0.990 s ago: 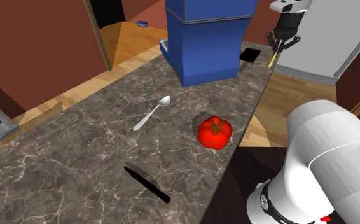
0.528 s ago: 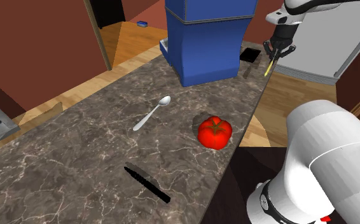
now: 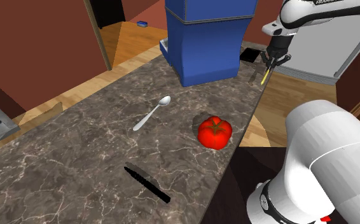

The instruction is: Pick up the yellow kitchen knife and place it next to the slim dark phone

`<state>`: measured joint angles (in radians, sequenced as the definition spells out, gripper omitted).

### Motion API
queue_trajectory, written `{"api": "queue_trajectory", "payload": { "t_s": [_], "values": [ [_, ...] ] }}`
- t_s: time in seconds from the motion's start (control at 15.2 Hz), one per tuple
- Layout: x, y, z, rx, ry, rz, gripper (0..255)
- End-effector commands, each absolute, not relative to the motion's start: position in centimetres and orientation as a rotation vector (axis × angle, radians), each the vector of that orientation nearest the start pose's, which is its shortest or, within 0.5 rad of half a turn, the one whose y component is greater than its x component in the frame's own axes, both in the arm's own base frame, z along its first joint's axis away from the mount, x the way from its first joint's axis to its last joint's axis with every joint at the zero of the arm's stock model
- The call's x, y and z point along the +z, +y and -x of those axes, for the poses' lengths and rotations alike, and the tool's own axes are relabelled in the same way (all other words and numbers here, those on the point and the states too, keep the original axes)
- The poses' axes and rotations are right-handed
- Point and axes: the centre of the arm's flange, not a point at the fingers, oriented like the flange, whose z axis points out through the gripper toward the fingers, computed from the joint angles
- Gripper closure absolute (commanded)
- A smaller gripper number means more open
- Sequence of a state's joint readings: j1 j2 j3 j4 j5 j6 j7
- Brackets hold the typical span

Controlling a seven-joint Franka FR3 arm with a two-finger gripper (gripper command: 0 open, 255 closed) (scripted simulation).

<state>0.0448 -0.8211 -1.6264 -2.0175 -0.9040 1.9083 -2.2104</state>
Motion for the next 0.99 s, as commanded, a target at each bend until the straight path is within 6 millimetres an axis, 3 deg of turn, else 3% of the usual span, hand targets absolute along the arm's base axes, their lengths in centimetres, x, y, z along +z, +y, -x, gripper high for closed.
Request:
{"api": "queue_trajectory", "payload": {
  "t_s": [0.0,0.4,0.46,0.79,0.92],
  "values": [
    [35.7,-55.5,13.3,0.027,-1.496,2.760,255],
    [35.7,-55.5,13.3,0.027,-1.496,2.760,255],
    [35.7,-55.5,13.3,0.027,-1.496,2.760,0],
    [35.7,-55.5,13.3,0.027,-1.496,2.760,0],
    [38.4,-55.5,13.3,0.027,-1.496,2.760,0]
  ]
}}
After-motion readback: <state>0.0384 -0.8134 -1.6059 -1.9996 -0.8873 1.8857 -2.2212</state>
